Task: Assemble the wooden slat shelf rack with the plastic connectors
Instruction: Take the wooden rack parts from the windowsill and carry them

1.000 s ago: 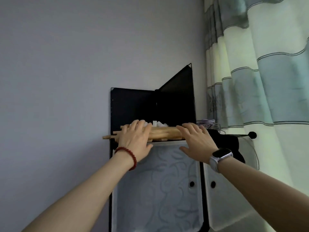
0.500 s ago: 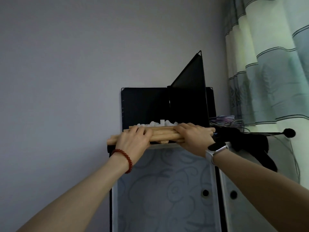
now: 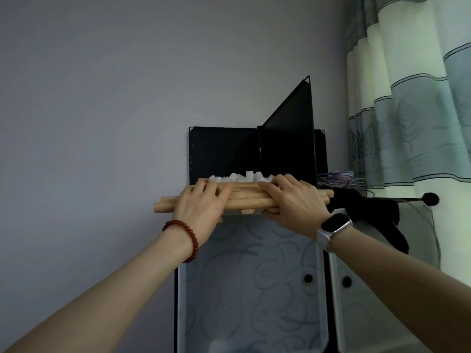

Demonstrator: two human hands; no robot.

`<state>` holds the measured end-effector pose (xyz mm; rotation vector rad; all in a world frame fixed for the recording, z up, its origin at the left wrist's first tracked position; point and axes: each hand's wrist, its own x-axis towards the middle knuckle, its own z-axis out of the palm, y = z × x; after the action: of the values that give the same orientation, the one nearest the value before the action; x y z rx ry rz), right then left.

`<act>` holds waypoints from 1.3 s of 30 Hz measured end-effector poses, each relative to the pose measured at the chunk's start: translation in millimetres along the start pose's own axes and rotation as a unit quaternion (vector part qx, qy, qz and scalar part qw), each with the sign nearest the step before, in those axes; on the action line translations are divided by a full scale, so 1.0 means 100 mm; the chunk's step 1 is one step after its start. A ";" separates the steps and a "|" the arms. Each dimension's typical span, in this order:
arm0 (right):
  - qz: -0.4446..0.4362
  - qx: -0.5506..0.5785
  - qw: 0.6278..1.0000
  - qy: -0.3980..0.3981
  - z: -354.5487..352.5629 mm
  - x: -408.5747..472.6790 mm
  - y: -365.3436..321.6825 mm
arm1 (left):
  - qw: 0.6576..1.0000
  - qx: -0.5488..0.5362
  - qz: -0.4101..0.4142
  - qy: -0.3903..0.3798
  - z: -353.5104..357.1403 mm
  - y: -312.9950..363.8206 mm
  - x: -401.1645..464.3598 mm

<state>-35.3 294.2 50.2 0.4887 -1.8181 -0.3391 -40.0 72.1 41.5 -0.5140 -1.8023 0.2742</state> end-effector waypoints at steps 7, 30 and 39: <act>-0.015 -0.003 0.999 0.030 0.00 -0.07 -0.08 | 1.000 -0.008 0.003 0.024 -0.02 -0.02 -0.12; -0.036 -0.144 0.987 0.064 -1.86 0.01 -1.30 | 0.964 -0.168 0.015 0.203 -1.24 -0.59 -0.98; 0.010 -0.237 0.971 0.000 -3.02 -0.43 -2.01 | 0.933 -0.261 0.048 0.241 -1.98 -0.41 -1.49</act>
<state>295.1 145.1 9.3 0.1344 -1.6668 -0.7361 173.7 -50.2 -9.7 -0.9560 -1.3540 -0.2645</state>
